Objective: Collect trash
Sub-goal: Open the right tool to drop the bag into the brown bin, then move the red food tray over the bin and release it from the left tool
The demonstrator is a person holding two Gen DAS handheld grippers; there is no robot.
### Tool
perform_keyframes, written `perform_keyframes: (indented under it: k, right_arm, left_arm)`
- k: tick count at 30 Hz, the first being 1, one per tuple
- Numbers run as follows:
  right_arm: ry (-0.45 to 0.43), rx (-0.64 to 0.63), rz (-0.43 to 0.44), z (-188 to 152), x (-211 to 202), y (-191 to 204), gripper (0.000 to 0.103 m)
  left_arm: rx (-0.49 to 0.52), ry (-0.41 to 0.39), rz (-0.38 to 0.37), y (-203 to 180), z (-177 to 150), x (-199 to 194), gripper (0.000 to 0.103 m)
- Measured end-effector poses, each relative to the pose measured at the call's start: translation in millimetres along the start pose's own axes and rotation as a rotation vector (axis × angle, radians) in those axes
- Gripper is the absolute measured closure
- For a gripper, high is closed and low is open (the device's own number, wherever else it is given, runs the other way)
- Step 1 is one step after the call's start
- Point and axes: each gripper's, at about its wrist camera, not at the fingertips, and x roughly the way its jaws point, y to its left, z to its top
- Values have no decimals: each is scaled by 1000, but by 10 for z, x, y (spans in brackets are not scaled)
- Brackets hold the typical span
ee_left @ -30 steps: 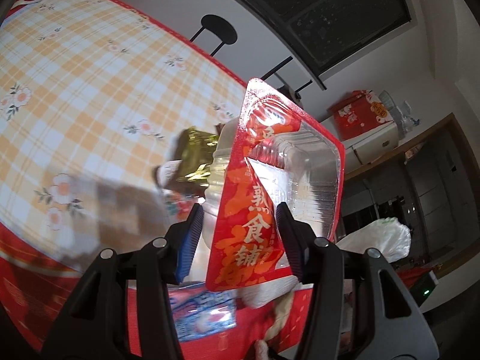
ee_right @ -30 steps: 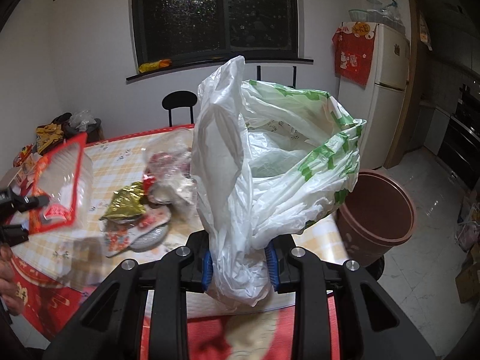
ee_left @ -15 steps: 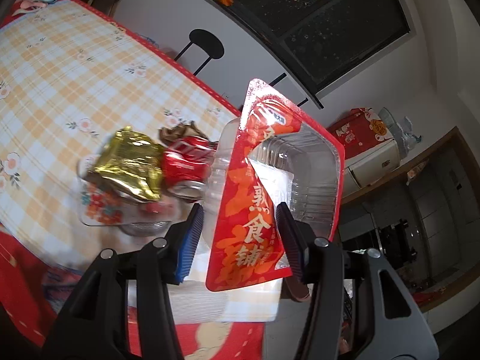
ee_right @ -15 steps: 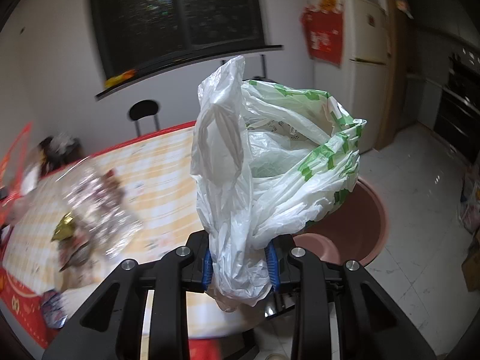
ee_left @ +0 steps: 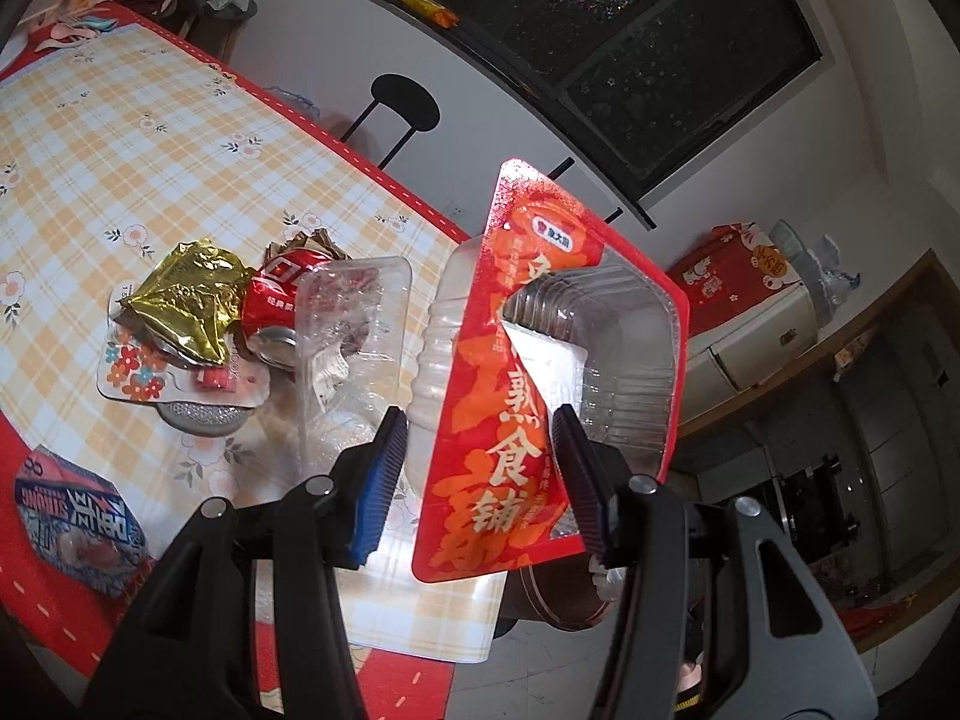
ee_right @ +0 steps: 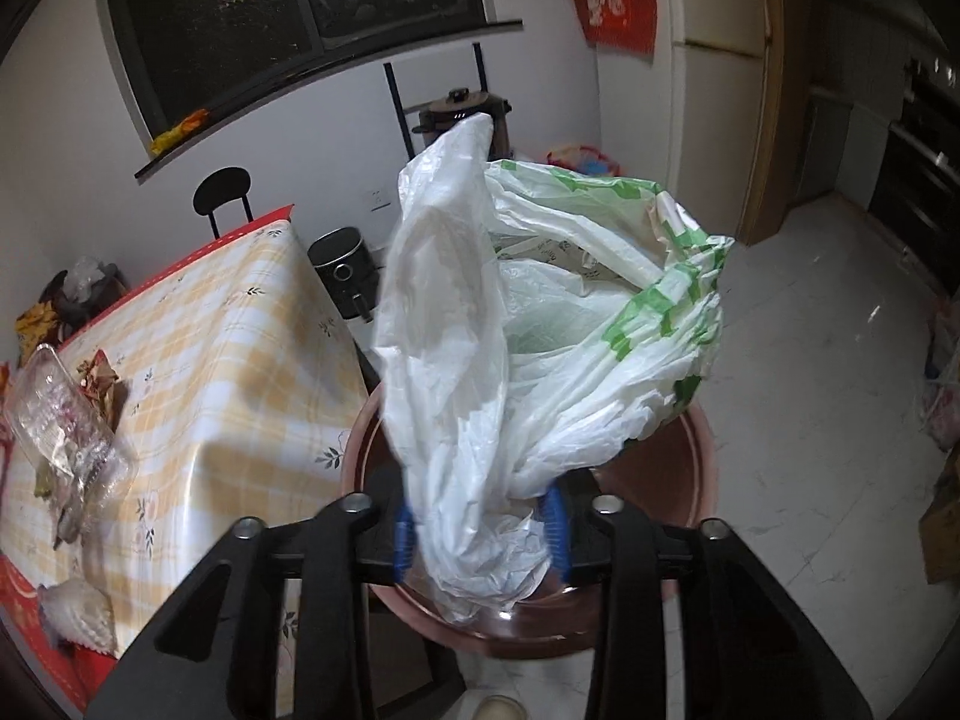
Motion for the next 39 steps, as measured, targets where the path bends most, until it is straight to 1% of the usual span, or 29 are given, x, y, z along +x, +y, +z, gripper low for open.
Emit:
perform_keyframes:
  k: [2,3,5,8,9,13,15,16,23,28,33,38,39]
  right_arm:
    - [9,7,27,50,59,-29,46]
    - [7,7,33,47,55,-46,43]
    - [-3,0,47,79,37,-50,32]
    - [-29,-9,62,159,-25,-67,23]
    - [-40,-6,63,187,-55,-86,21]
    - [-88,33,59,282,-236,-221,11]
    - [-101,43,61,304,-322,-297,9]
    - [-111,50,58,319,-384,-338,6]
    - [-168,93,7,319,-767,-630,5]
    - [-191,128,-25,218,-1035,-867,5]
    - [-216,190,-59,2,-1278,-1172,5]
    - [-192,268,-134,-255,-1404,-1484,5]
    - [-188,282,-147,-301,-1431,-1548,5]
  left_arm:
    - [-2,1,11,-45,-31,35,51]
    - [-3,3,13,-58,-39,53,51]
    - [-2,10,18,-117,-71,100,51]
    - [12,18,18,-199,-91,173,51]
    - [21,23,15,-253,-97,211,51]
    - [53,43,1,-417,-122,335,51]
    - [76,59,-9,-517,-143,412,51]
    - [89,68,-14,-571,-158,458,51]
    - [172,148,-46,-935,-313,833,51]
    - [253,223,-69,-1280,-514,1227,51]
    - [327,311,-72,-1588,-763,1727,51]
    - [404,373,-60,-1901,-1086,2259,51]
    - [419,381,-66,-1995,-1166,2391,49]
